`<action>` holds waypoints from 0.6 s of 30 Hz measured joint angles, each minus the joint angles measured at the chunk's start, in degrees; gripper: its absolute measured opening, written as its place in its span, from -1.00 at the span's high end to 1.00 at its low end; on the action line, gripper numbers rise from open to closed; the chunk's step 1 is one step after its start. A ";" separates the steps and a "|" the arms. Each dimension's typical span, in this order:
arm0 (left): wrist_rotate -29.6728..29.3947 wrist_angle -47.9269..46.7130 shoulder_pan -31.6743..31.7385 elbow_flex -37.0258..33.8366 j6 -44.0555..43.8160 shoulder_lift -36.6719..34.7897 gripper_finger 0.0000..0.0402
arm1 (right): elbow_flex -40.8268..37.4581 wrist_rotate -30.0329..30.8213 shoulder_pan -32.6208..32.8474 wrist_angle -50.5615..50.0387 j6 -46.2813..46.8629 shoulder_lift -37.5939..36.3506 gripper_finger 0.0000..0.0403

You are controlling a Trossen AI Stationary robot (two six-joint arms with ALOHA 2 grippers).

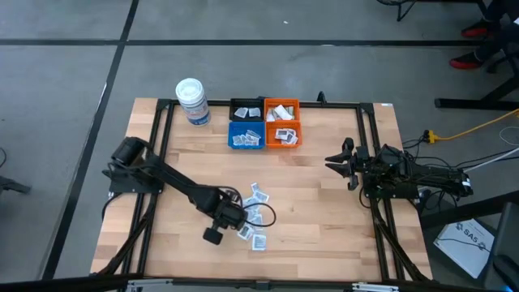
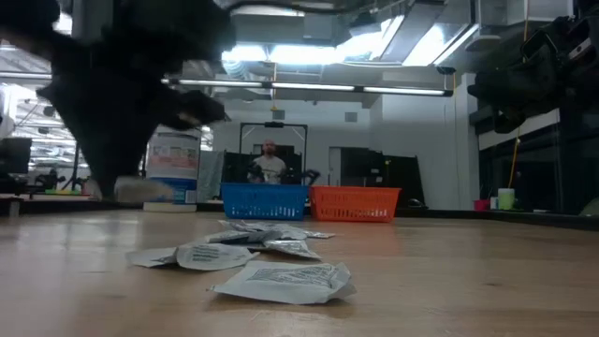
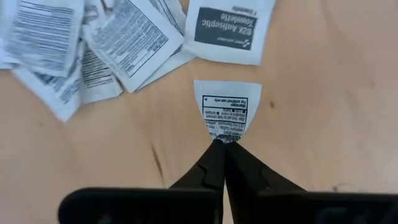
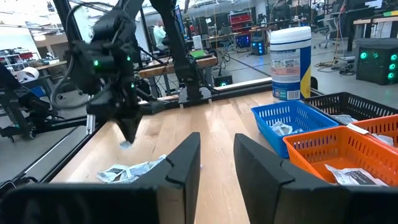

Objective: Pick & Place First Aid Supplies
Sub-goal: Put the ointment pack into the blue bin

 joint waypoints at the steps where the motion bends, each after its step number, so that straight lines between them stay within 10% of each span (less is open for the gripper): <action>1: 0.20 -0.55 0.17 0.00 0.00 -1.01 0.99 | 0.02 0.01 0.00 0.00 -0.01 0.02 0.50; 18: -0.38 0.16 6.75 0.17 -2.16 -14.62 0.99 | 0.00 -0.01 0.01 0.00 0.00 0.01 0.50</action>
